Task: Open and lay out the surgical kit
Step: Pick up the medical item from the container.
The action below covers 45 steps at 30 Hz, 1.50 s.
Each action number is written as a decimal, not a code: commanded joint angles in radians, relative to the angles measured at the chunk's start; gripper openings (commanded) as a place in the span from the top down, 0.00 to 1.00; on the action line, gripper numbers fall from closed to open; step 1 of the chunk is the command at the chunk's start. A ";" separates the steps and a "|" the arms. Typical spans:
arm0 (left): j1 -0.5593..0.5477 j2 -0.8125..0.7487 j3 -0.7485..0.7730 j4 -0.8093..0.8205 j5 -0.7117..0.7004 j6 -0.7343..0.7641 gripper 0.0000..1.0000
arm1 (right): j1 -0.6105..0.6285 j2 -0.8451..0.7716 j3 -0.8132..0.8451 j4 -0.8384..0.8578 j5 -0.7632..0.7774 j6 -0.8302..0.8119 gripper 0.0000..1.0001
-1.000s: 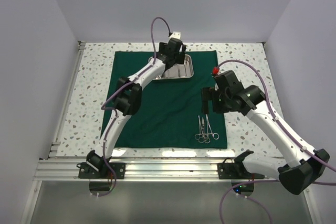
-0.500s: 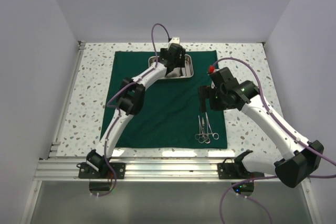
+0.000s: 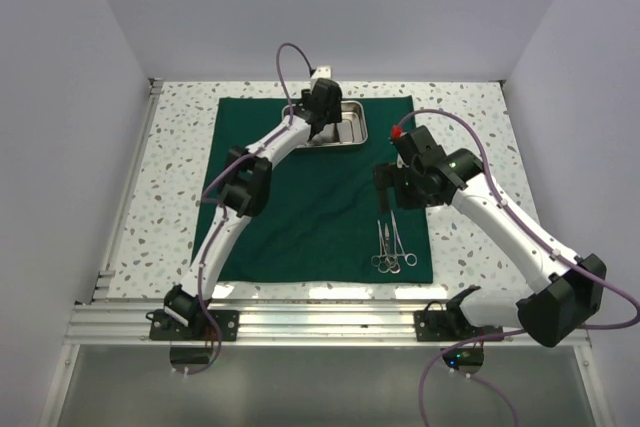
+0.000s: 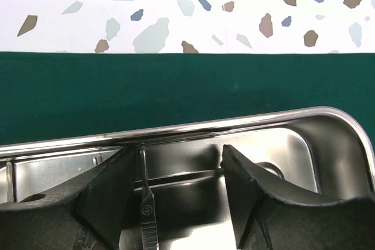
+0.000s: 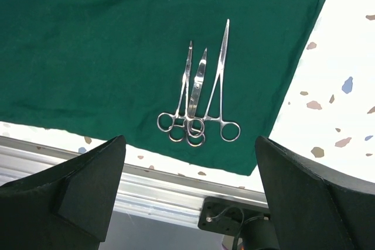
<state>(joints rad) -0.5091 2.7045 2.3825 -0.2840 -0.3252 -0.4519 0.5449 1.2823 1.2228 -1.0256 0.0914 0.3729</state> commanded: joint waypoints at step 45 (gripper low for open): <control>0.050 -0.213 -0.088 -0.132 0.112 0.013 1.00 | 0.001 -0.014 0.087 0.021 0.014 -0.029 0.09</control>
<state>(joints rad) -0.4686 2.6129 2.3013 -0.4267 -0.2638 -0.3897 0.5449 1.2888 1.2560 -1.0172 0.0952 0.3542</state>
